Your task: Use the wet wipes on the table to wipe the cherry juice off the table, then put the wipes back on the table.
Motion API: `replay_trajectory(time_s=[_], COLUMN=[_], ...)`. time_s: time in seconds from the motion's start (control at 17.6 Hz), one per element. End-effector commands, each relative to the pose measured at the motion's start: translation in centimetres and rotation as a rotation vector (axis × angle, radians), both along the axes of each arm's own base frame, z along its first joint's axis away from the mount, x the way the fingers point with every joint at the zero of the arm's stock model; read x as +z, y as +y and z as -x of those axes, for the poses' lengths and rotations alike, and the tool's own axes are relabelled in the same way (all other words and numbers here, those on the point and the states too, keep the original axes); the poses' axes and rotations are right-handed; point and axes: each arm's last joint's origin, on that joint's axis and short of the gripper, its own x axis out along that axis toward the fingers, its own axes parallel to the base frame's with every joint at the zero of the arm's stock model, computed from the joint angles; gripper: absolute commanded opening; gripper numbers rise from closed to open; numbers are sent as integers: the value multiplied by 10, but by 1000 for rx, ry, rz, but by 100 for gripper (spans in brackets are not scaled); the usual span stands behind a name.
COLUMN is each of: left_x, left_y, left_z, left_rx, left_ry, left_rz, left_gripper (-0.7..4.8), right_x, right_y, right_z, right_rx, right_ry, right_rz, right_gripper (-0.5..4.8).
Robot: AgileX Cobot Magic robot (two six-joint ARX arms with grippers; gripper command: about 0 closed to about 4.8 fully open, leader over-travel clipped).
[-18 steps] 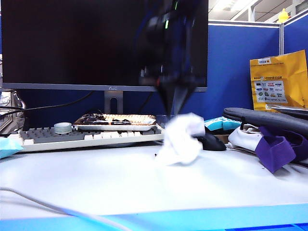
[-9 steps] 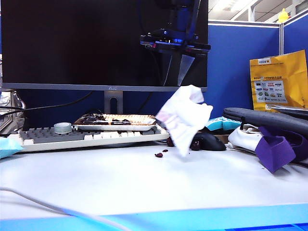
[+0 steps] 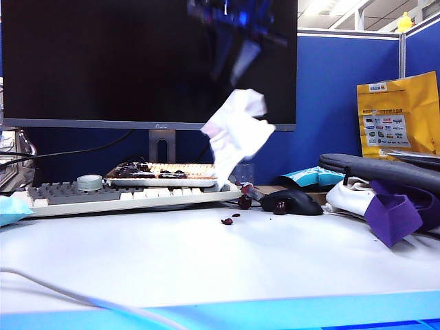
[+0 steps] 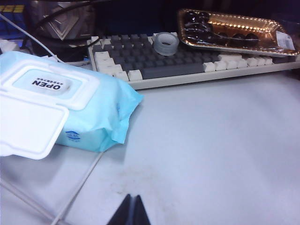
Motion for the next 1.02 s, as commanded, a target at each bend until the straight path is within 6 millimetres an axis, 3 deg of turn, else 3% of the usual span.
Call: replay_trajectory(time_s=[0.06,0.23,0.4,0.45,0.57,0.74,0.79,1.02], left_x=[-3,-3,-3,-3,-3,-3,-3,-3], left_y=[0,0,0,0,0,0,0,0], left_z=[0,0,0,0,0,0,0,0], left_rx=[-3,-3,-3,-3,-3,-3,-3,-3], left_ry=[13,13,13,13,13,13,13,13], left_rz=[1,1,0,1,0,0,0,1], left_gripper=[-4,-4,-4,-4,-4,-4,-4,-4], right_x=[14,28,41,53,79,126,151,201], right_y=[3,-6,-10,-13,-23,-47,-62,-108], right_z=[-1,3,10,16,33,74,101,178], right_rx=[53,85,95,98,105,122,128,119], right_ry=[-50,-36,-59,-90,-156,-309,-408,-600], right_rz=[-150,-247,-266,-282,-315,-388,-435,-514], right_gripper=[207,192,26,-6,-6,-6,-6,-6])
